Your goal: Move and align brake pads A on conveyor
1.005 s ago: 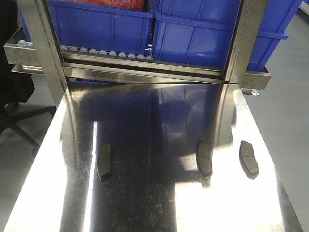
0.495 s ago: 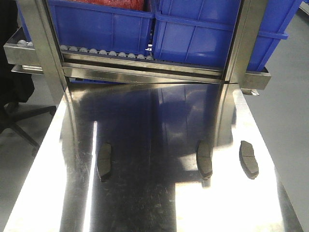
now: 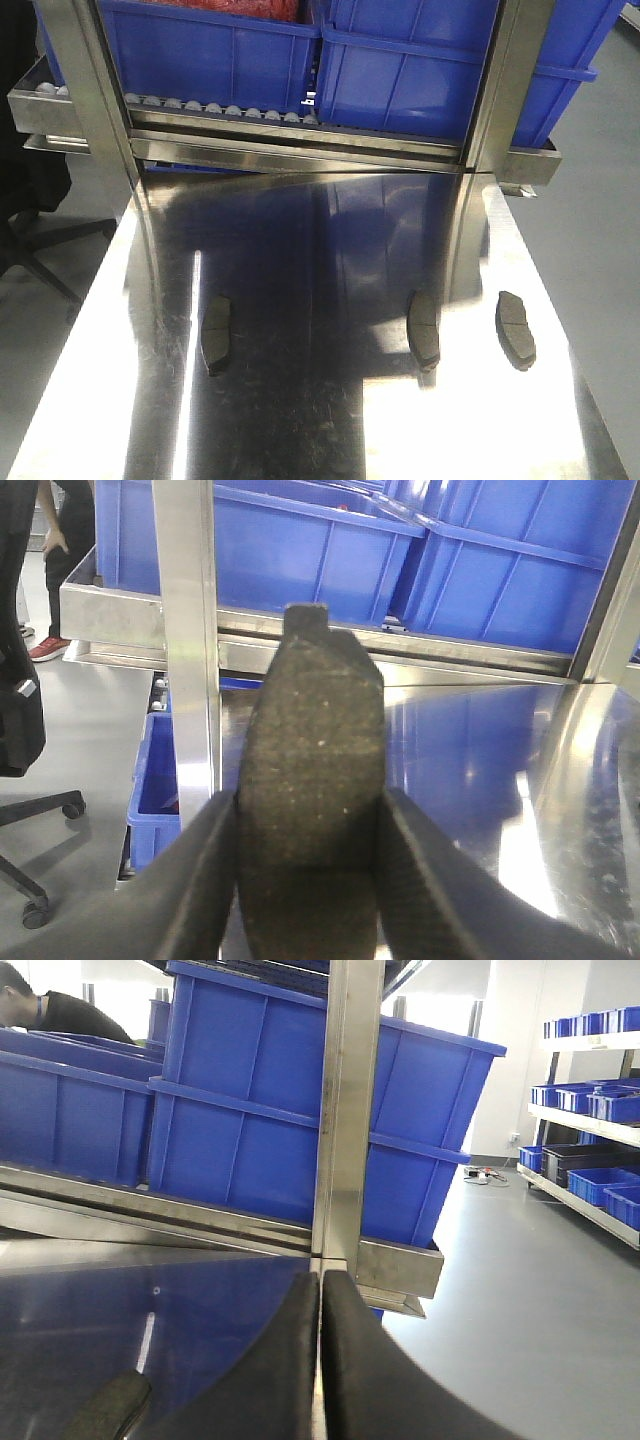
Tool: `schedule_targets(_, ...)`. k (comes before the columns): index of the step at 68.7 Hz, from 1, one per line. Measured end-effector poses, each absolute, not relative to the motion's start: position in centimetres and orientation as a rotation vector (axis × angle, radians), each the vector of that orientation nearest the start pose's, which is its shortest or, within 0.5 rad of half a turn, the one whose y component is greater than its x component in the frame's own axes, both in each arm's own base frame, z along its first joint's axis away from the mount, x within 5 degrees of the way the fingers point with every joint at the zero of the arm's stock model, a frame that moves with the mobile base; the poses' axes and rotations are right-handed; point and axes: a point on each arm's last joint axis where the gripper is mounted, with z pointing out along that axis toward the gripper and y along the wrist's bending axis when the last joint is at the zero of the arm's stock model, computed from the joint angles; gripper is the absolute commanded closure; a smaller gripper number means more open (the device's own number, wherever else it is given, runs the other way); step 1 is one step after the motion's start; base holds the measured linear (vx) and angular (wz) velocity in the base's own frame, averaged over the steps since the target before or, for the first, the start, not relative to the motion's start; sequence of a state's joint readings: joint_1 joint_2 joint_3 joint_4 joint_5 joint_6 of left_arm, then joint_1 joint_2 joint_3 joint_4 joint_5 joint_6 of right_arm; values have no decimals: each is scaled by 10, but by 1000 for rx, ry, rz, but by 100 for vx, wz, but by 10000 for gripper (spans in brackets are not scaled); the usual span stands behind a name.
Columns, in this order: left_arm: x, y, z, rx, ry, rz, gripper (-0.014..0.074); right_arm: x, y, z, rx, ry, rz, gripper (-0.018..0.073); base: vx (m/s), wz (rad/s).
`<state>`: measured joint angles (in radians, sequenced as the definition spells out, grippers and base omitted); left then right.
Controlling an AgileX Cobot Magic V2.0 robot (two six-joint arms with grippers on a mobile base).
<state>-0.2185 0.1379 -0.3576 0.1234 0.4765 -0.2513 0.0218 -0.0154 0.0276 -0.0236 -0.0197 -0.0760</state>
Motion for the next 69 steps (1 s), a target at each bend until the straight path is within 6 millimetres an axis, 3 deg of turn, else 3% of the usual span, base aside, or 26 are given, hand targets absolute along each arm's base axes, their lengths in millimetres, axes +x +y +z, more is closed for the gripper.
schedule_targets(12,48,-5,282,25,1742,-215,602,55,1,212,-79,1420,-54,569,0,0)
schedule_targets(25,48,-5,282,25,1742,-215,602,58,1,229,3,1510,40,569,0,0)
schedule_targets(51,48,-5,282,25,1742,-215,602,115,4,284,11,1867,60,569,0,0)
schedule_targets(69,48,-5,282,25,1742,-215,602,143,6,278,16,2092,75,568,0,0)
